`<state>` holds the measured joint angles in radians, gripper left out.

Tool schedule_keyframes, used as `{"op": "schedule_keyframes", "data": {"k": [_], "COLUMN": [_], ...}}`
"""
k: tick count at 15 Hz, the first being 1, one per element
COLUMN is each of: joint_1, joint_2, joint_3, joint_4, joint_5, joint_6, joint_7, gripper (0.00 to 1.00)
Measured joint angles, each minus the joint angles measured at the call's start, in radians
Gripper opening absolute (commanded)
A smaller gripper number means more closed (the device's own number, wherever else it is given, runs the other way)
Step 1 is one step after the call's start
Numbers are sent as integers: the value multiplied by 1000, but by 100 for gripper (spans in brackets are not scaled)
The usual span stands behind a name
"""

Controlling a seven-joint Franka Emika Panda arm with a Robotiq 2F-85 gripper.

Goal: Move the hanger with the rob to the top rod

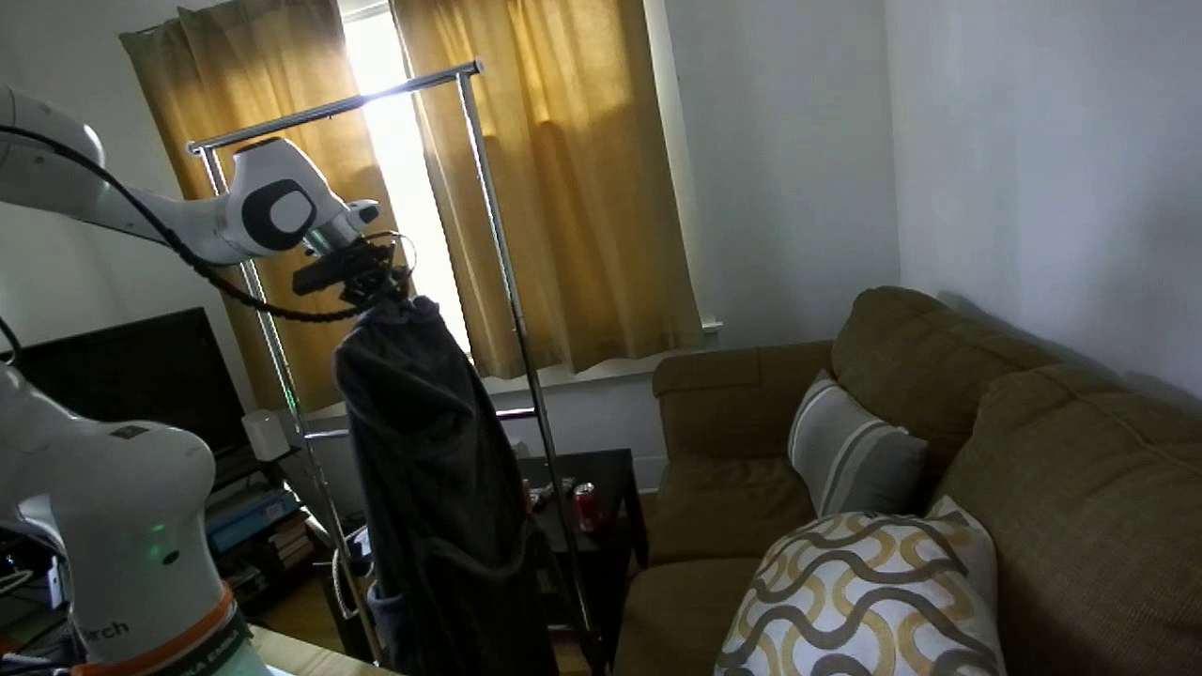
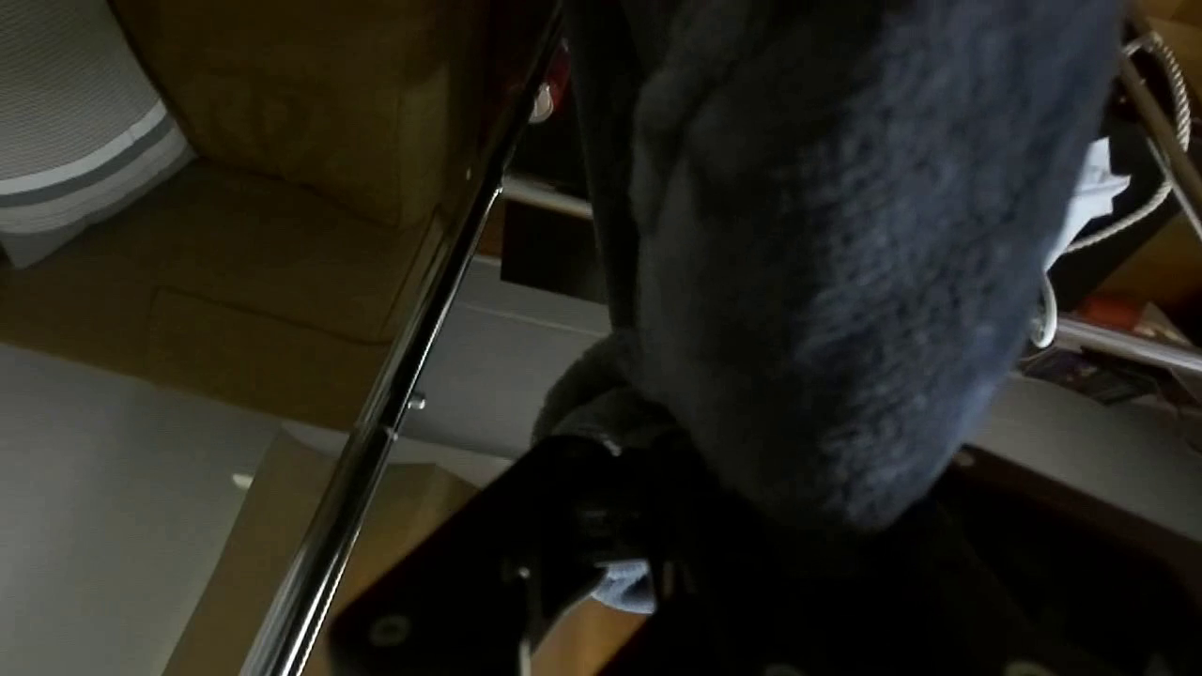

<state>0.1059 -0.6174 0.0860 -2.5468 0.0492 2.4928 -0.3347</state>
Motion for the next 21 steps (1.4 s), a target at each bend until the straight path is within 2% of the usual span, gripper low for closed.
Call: {"op": "schedule_keyframes", "data": {"k": [2, 3, 6, 10, 11, 16, 21], "joint_1": [9, 13, 20, 22, 22, 31, 36], "joint_2": [-12, -12, -10, -5, -4, 0, -14], "joint_3": [5, 9, 22, 23, 23, 21, 38], "joint_4": [47, 73, 133, 138, 138, 147, 242], "joint_5": [-9, -14, -19, -21, -21, -35, -85], "joint_6": [-2, -2, -4, -5, -5, -6, -22], "joint_7": [32, 46, 66, 71, 72, 72, 72], "gripper": [3, 11, 11, 11, 3, 3, 3]}}
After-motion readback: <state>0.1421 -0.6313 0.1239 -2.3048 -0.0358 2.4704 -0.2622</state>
